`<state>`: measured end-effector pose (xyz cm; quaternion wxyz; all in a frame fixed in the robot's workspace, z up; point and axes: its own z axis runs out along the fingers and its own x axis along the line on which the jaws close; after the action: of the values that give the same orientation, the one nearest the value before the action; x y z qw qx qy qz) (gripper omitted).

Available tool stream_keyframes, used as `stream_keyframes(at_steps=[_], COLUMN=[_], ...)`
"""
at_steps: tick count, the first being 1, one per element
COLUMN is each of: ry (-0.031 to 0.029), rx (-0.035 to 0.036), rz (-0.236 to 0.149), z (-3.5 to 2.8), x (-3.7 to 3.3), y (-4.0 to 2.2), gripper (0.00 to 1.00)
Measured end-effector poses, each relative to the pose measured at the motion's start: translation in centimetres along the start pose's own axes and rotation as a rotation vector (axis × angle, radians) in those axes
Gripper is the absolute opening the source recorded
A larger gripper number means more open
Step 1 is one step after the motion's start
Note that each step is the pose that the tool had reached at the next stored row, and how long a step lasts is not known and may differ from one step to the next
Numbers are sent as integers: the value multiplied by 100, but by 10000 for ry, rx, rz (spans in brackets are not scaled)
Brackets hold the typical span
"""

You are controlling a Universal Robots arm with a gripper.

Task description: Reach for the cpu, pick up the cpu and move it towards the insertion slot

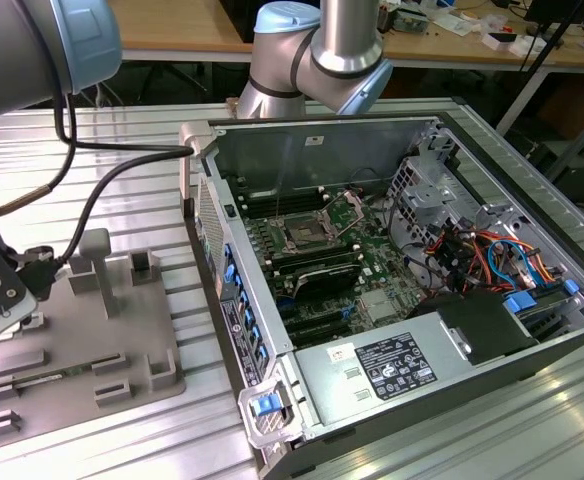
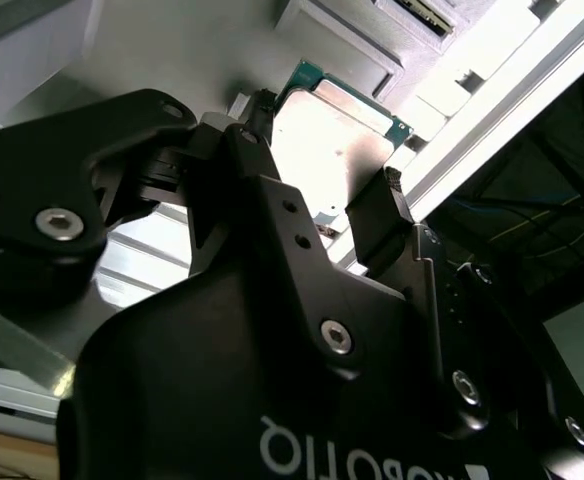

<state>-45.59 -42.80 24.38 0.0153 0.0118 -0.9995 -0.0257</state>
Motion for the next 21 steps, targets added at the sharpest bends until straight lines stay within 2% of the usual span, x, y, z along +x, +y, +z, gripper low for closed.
stream_keyframes(at_steps=[7, 14, 21], ry=[0, 1, 0], rx=[0, 1, 0], rz=[0, 0, 0], z=[-57, -67, -152], x=[2, 2, 5], y=[3, 3, 8], gripper=[55, 55, 55])
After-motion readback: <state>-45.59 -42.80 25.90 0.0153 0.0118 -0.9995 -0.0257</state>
